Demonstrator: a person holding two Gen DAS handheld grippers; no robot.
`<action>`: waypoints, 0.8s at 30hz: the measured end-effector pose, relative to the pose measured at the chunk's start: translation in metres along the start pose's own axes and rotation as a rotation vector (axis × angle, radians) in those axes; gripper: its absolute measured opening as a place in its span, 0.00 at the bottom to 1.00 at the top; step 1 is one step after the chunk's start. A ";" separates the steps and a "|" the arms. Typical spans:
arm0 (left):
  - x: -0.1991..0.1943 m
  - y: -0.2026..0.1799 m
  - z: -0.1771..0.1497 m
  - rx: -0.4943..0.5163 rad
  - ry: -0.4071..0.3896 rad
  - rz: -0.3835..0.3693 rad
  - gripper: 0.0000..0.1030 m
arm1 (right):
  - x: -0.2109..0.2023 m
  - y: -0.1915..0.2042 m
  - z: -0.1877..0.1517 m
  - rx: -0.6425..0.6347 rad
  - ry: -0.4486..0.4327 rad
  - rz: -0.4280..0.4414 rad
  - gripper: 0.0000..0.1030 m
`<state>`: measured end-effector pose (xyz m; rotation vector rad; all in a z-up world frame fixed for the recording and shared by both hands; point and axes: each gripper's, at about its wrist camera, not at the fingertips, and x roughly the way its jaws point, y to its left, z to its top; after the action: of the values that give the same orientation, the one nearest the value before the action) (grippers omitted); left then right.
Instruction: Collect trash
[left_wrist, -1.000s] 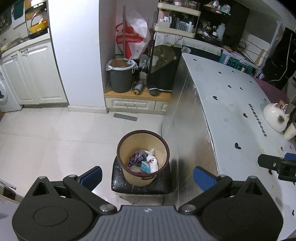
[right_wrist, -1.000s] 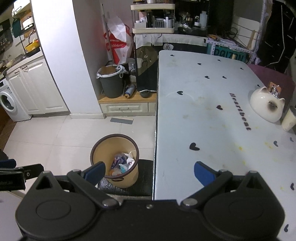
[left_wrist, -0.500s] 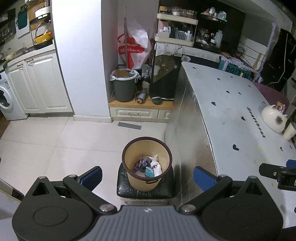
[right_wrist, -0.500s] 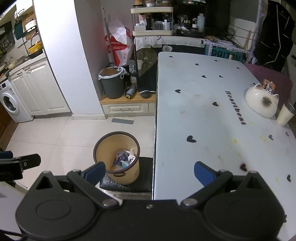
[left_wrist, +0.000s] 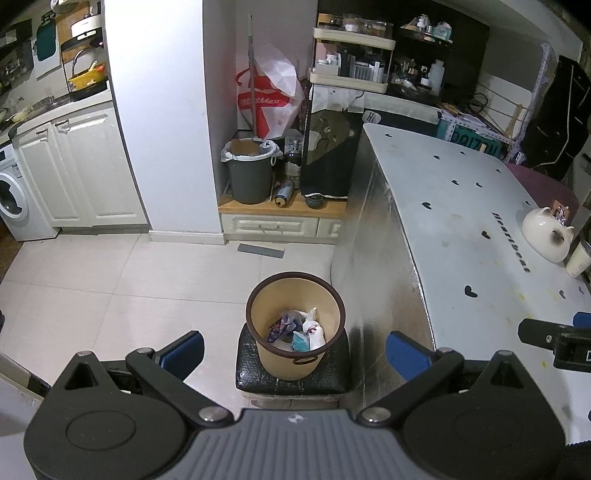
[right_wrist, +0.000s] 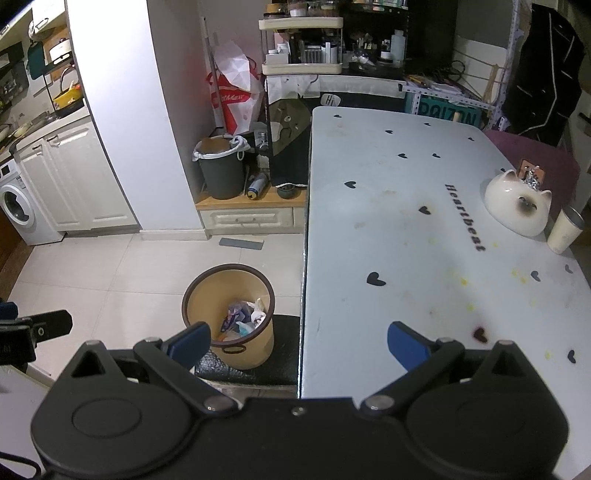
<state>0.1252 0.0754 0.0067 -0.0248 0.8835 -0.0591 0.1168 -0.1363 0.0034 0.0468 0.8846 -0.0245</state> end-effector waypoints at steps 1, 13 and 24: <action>0.000 0.000 0.000 0.000 -0.001 0.001 1.00 | 0.000 0.000 0.000 0.000 0.000 0.001 1.00; 0.000 0.002 0.001 0.000 -0.002 0.001 1.00 | -0.001 0.000 0.001 0.004 -0.002 0.002 1.00; 0.000 0.001 0.001 0.001 -0.004 0.002 1.00 | -0.001 -0.001 0.002 0.005 -0.003 0.003 1.00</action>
<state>0.1256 0.0761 0.0072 -0.0234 0.8799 -0.0577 0.1174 -0.1372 0.0053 0.0529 0.8819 -0.0239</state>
